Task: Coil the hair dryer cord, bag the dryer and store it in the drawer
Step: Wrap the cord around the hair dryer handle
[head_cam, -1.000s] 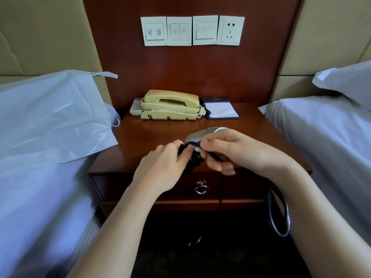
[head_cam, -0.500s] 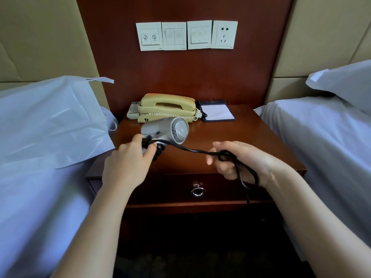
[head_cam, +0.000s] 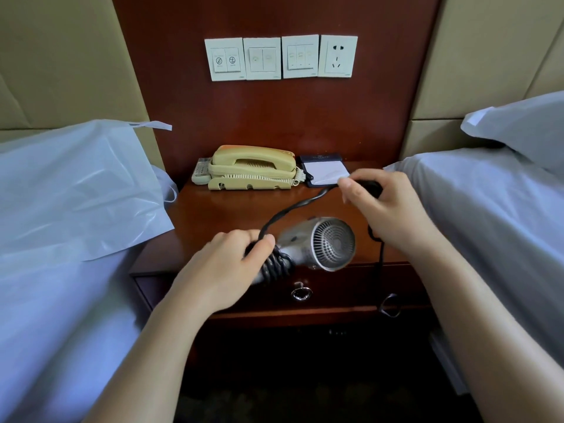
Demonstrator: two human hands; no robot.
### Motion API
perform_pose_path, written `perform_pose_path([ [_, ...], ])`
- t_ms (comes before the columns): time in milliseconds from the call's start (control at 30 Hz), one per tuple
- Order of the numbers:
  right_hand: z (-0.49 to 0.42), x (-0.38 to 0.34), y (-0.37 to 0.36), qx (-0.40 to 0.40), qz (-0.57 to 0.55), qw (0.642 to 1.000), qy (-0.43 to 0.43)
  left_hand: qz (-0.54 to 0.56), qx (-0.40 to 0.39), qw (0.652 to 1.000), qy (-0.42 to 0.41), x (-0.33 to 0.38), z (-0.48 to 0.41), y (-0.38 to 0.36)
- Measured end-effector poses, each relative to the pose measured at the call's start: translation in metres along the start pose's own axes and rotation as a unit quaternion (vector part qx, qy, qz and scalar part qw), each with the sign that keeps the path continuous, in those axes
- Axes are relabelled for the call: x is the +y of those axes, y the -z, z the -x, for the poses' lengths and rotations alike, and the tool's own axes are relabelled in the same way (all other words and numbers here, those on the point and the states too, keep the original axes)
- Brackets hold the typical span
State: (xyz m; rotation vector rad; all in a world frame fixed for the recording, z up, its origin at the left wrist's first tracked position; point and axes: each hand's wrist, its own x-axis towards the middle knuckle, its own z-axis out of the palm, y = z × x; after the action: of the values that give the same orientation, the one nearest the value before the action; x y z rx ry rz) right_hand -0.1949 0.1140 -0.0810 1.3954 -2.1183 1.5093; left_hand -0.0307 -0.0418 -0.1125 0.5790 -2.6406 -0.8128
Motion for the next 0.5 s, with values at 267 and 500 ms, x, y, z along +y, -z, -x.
perform_pose_path([
  [267,-0.002,0.031,-0.004,-0.048,-0.063,0.992,-0.100,0.191,-0.195,0.962,-0.033,0.001,-0.004,-0.012],
  [500,0.012,0.044,-0.014,-0.058,-0.148,0.977,-0.141,0.321,-0.154,0.932,0.067,-0.033,-0.031,-0.016],
])
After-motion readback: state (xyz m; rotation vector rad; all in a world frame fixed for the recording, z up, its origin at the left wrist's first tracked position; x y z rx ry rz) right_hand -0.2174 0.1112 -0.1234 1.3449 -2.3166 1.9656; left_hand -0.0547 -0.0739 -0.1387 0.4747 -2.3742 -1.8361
